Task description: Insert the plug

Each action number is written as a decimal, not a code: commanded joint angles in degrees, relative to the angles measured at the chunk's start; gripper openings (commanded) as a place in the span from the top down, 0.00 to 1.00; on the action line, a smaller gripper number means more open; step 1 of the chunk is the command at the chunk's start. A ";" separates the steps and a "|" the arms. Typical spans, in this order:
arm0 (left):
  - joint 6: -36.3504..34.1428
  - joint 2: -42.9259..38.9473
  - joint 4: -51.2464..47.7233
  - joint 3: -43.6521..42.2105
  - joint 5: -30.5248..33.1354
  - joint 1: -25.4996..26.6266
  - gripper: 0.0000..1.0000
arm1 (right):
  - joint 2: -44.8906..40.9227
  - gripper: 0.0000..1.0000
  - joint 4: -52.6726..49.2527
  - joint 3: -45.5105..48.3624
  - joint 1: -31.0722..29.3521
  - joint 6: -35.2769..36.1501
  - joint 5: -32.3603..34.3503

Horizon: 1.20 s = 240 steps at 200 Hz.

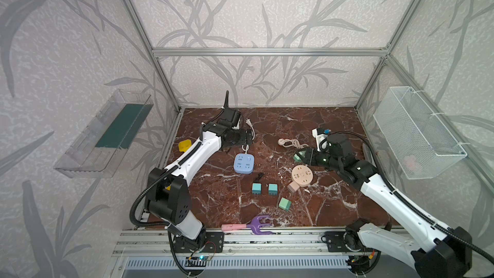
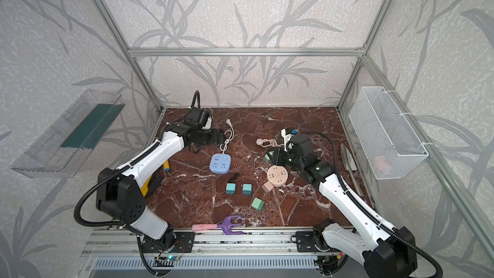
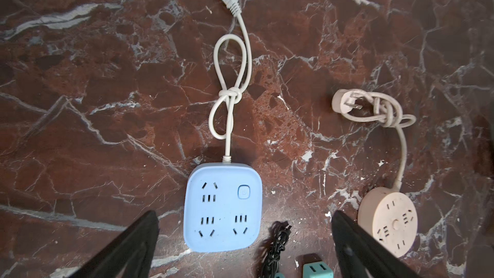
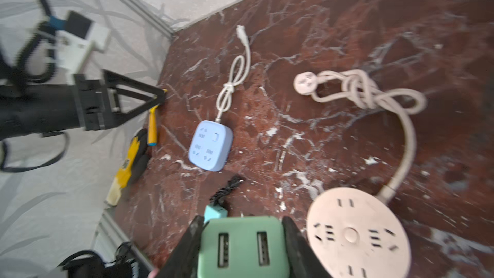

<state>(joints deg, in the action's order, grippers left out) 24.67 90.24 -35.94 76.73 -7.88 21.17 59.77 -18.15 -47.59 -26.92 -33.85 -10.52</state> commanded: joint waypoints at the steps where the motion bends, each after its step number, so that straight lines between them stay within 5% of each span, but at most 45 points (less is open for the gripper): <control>1: 2.35 -2.54 5.43 -3.00 -1.51 0.54 0.01 | -2.33 1.00 -2.61 3.51 -0.17 0.38 9.75; 39: 1.51 -3.48 4.18 -4.22 1.14 2.35 0.26 | -8.67 1.00 6.61 12.49 -1.11 -2.31 16.93; 62: 2.12 -5.94 5.51 -5.53 2.73 3.55 0.25 | -13.26 1.00 9.19 16.36 -2.26 -2.31 22.81; 111: 2.33 -10.05 6.09 -7.96 5.77 7.94 0.27 | -17.22 1.00 15.07 20.60 -3.49 4.59 24.78; 156: 1.62 -12.51 6.81 -11.98 9.55 11.23 0.31 | -13.42 1.00 22.07 23.61 -3.94 9.84 21.98; 240: 3.89 -15.00 14.62 -20.45 1.91 12.46 0.32 | -1.61 1.00 26.01 20.72 -8.47 13.09 27.29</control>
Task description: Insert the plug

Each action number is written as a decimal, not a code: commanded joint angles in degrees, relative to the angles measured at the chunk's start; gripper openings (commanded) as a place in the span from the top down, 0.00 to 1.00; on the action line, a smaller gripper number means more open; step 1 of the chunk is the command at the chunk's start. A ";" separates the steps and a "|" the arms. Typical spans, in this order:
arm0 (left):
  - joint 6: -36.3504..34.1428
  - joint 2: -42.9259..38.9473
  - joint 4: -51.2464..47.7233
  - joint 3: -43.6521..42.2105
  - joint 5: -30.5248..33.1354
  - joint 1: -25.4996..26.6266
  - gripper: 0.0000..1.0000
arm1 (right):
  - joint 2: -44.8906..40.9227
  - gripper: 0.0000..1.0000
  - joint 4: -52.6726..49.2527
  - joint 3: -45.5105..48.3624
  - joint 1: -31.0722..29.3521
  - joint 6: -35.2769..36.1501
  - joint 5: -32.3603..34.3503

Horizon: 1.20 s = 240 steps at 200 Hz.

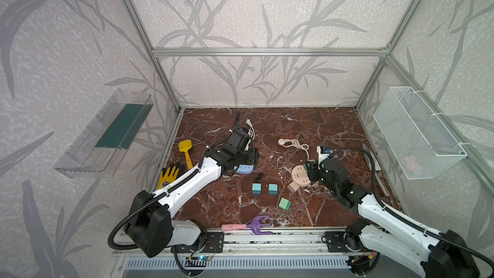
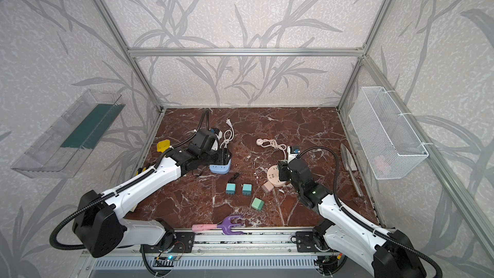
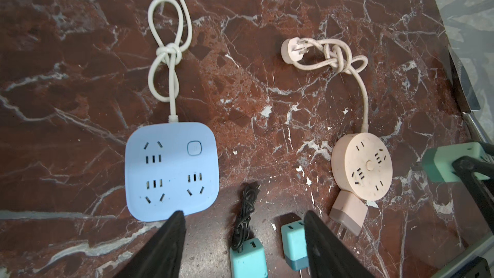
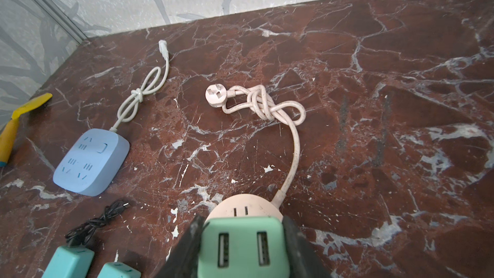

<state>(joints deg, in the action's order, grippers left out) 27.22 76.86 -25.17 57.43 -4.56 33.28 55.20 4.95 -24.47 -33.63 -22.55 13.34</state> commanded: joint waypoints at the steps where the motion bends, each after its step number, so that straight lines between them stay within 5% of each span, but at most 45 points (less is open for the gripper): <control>1: 1.42 -1.62 3.83 -1.21 -1.41 0.33 0.32 | 3.15 1.00 3.02 -2.46 -1.82 1.89 3.52; 240: 0.04 -2.40 5.81 -3.09 -3.47 0.66 0.37 | 15.83 1.00 18.41 0.02 -2.92 4.35 5.22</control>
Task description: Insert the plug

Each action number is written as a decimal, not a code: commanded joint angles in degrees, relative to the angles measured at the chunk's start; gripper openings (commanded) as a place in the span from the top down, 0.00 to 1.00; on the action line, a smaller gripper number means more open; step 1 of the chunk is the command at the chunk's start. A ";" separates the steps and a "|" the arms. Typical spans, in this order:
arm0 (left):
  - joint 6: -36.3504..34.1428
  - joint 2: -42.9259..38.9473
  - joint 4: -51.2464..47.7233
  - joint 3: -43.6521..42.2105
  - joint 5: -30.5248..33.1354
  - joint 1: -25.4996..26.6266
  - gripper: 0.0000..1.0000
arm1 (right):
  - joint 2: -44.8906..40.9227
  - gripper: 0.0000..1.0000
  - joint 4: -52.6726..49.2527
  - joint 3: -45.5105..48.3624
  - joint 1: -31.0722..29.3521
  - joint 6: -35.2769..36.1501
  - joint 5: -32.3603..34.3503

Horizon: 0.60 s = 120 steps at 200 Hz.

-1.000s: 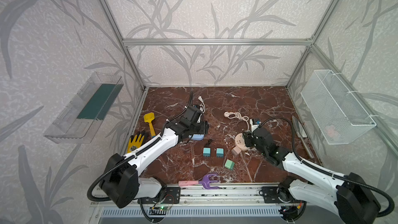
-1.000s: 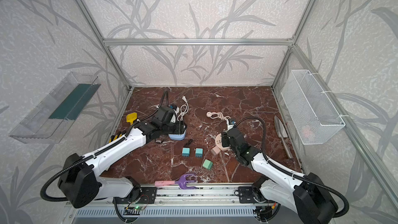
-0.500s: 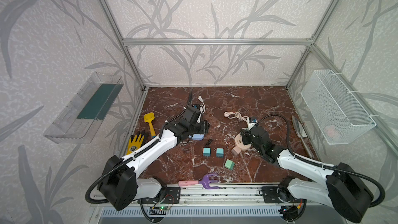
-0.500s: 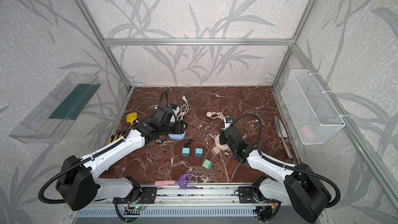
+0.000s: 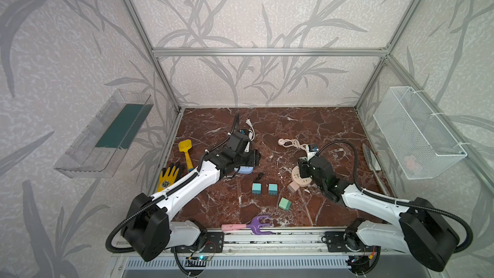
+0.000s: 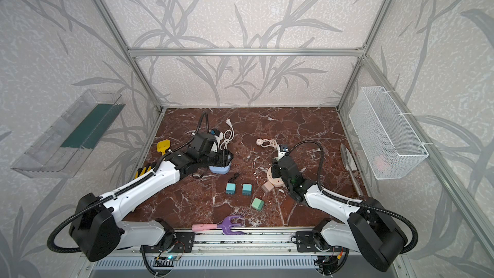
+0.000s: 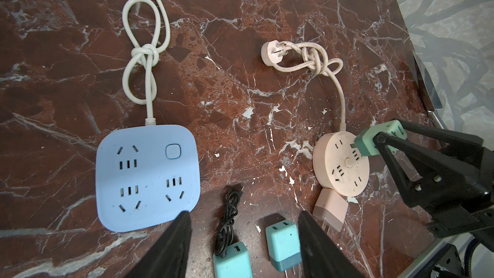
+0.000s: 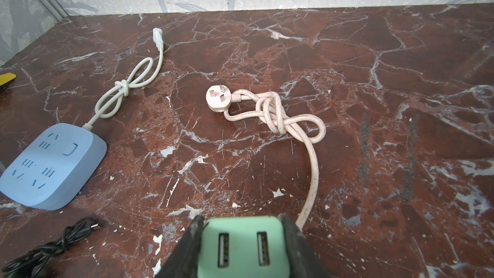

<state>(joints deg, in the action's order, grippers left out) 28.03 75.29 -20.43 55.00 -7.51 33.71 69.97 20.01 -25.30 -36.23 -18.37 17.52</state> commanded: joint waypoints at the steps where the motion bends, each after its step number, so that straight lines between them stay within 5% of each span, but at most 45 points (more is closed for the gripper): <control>1: -0.73 -0.79 1.03 -0.68 -0.50 0.22 0.37 | 1.09 1.00 3.36 0.86 -0.33 0.18 1.04; 120: -0.83 0.63 1.62 -1.21 -0.51 0.38 0.37 | 4.62 1.00 6.61 3.06 -0.26 -0.18 1.65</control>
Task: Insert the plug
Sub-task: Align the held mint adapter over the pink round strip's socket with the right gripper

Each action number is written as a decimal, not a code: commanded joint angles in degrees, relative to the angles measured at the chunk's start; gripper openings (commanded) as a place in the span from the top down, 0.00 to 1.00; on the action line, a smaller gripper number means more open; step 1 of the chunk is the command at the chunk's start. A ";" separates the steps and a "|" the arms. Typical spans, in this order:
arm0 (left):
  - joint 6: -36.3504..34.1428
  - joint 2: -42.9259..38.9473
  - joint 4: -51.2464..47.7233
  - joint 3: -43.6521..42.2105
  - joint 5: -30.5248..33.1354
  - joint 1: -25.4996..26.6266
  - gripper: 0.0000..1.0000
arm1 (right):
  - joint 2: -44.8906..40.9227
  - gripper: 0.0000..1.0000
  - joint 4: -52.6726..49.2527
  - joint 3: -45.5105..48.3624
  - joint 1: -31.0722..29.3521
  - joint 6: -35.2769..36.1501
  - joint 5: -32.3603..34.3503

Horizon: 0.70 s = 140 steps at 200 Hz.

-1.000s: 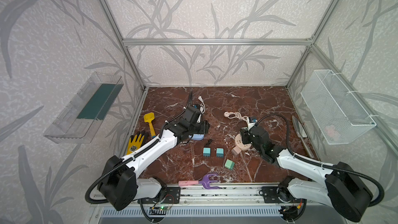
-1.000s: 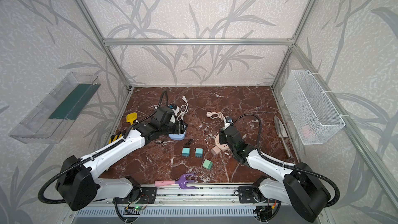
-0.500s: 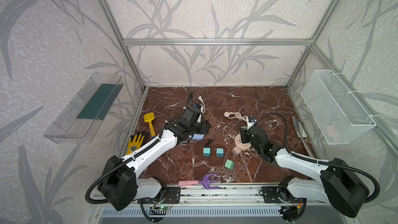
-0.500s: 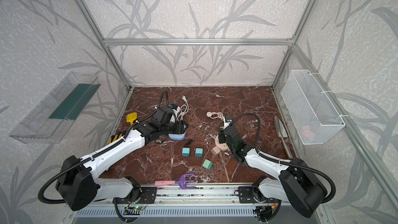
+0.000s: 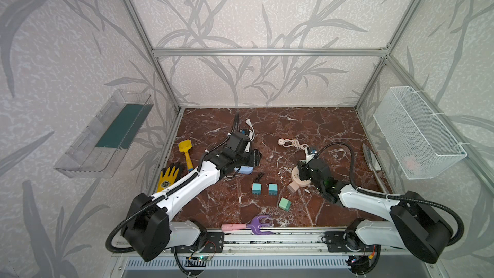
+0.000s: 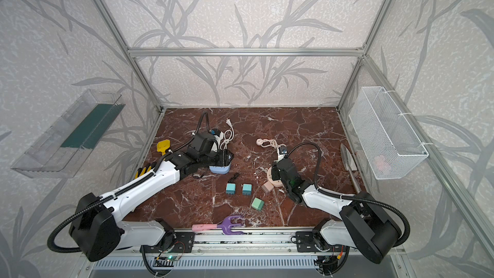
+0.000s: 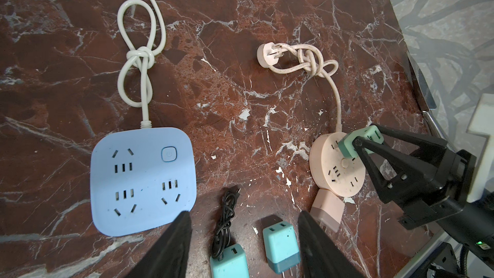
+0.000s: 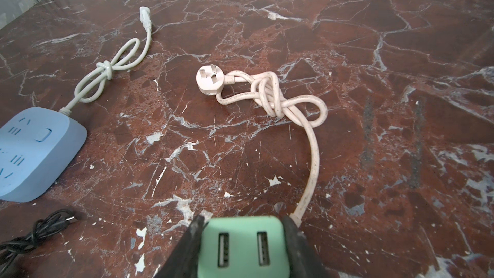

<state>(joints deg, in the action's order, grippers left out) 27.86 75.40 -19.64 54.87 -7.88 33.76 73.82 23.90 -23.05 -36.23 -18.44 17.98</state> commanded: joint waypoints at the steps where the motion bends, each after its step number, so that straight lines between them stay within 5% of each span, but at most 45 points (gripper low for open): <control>1: -0.63 0.53 0.83 -1.08 -0.17 0.34 0.38 | 0.78 1.00 2.77 0.81 -0.30 -0.11 1.19; 140: -0.71 2.45 1.27 -1.18 -0.61 0.42 0.38 | 2.86 1.00 4.55 2.04 -0.83 0.63 1.13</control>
<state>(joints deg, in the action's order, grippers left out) 27.79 77.06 -18.79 54.22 -8.69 33.82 76.01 28.40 -21.98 -36.29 -18.35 18.22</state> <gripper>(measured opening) 0.622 0.434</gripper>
